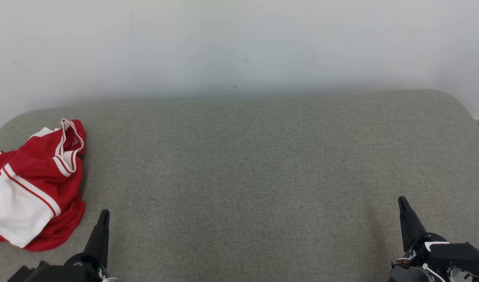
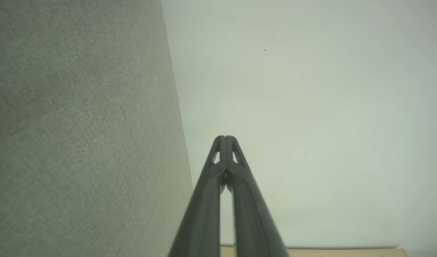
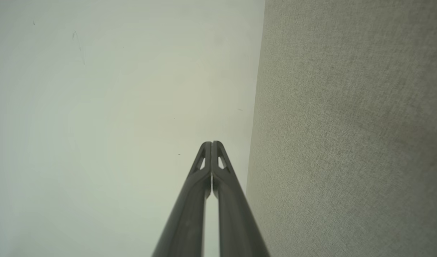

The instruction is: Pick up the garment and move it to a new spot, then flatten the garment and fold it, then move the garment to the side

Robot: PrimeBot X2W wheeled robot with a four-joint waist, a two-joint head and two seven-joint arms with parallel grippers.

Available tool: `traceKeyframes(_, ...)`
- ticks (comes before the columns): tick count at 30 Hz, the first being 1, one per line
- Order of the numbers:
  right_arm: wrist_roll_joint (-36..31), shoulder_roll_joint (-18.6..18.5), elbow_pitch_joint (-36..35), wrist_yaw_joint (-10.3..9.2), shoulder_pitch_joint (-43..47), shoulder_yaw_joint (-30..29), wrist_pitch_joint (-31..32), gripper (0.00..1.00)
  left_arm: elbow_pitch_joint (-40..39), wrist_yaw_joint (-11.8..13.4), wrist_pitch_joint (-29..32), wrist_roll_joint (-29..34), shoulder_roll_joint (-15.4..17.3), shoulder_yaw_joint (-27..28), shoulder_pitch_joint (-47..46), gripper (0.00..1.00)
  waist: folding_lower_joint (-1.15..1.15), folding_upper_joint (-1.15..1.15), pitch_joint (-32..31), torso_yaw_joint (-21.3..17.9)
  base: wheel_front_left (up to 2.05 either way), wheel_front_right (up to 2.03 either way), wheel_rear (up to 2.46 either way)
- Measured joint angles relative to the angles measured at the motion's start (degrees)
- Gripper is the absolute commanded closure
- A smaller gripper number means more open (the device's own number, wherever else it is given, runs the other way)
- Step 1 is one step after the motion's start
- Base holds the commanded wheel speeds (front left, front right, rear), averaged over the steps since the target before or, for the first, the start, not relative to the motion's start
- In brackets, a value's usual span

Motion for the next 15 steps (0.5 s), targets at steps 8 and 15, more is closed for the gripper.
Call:
traceKeyframes(8,0.0,0.0,0.1,0.0,0.0,0.0,0.0,0.0,0.1,0.0,0.0,0.0,0.0,0.0,0.0,0.0,0.0,0.0,0.0,0.0,0.0,0.0,0.0)
traceKeyframes(15,0.0,0.2,3.1,0.0,2.9,0.7,-0.7,0.0,3.0,0.0,-0.6,0.0,-0.6,-0.7,2.9,0.0,0.0,0.0,-0.2,0.0,0.0,0.0,0.0)
